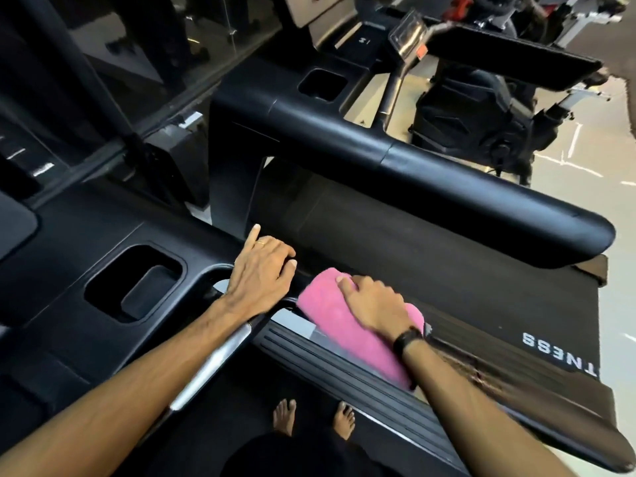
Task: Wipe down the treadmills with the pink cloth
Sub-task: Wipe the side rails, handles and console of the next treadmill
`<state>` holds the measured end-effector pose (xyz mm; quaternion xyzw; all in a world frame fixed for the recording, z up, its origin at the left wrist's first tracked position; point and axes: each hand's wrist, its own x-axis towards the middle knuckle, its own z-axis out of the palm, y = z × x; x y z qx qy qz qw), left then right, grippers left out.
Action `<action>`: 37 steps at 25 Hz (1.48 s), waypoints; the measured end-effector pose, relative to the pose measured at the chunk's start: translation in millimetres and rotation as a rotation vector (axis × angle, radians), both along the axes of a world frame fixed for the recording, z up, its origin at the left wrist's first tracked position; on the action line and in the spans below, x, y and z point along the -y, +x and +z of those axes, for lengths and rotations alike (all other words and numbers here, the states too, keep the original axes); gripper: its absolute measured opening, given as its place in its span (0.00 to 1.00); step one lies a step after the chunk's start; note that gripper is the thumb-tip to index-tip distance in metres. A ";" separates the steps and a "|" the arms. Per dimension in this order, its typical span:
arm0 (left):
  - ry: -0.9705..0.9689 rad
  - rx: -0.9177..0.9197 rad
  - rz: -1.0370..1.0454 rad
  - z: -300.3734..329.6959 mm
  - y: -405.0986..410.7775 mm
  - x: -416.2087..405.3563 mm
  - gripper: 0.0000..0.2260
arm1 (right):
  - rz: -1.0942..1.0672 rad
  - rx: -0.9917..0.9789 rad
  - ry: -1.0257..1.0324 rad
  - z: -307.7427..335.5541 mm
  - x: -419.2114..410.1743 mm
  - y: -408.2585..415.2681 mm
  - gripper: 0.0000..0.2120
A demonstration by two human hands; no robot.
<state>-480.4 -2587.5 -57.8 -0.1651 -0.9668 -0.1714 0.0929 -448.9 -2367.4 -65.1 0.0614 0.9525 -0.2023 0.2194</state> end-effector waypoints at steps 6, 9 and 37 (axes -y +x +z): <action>0.021 0.039 -0.098 -5.9 -26.6 1.8 0.18 | 0.023 0.118 0.018 -5.4 1.5 -17.0 0.31; 0.019 0.067 -0.094 -10.0 -33.5 12.6 0.20 | 0.122 -0.314 0.162 20.2 -0.1 48.6 0.29; 0.136 0.091 -0.130 -13.6 -65.6 21.1 0.17 | 0.194 -0.366 0.017 13.1 -5.6 27.8 0.28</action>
